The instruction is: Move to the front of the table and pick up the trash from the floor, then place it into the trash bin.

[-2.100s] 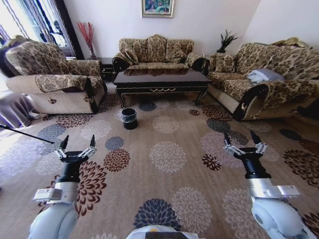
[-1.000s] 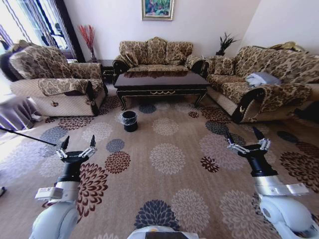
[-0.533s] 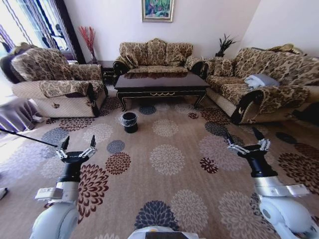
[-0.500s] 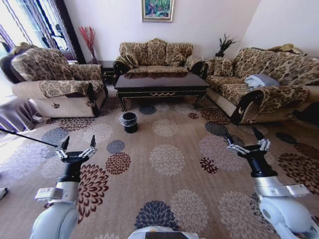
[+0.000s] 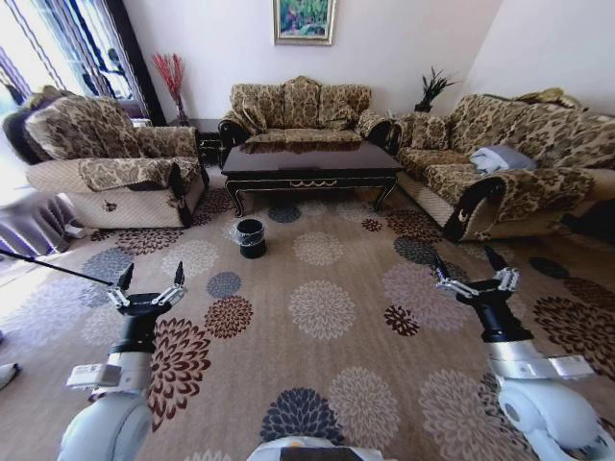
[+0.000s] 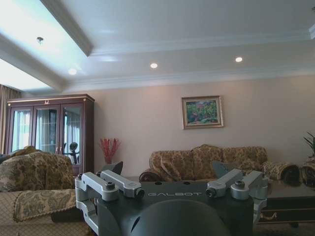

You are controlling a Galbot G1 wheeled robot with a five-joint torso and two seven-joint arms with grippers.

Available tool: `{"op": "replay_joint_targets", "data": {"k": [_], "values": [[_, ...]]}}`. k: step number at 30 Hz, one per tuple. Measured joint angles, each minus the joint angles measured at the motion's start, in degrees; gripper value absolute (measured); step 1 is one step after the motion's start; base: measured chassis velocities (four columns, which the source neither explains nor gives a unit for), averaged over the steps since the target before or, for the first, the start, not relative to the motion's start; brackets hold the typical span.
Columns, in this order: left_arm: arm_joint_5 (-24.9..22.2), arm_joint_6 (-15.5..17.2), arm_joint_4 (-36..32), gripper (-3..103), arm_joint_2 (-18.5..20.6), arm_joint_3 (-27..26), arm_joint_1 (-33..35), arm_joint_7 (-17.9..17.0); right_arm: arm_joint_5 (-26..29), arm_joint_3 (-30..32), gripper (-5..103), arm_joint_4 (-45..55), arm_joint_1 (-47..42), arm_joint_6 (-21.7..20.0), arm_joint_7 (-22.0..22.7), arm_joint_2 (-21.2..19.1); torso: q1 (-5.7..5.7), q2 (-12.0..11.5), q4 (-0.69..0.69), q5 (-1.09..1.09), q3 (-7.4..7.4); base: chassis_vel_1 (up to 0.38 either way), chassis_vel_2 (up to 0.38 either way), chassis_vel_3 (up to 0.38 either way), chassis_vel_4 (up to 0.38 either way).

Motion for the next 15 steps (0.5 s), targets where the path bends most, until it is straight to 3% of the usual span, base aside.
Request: {"op": "replay_joint_targets", "data": {"k": [15], "values": [[0.0, -0.1, -0.2, 100, 0.3, 0.0, 0.1, 0.0, -0.1, 0.2, 100, 0.0, -0.2, 0.1, 0.0, -0.1, 1.67, 3.8, 0.0, 0.0, 2.16, 0.0, 0.0, 0.0, 0.0]]}}
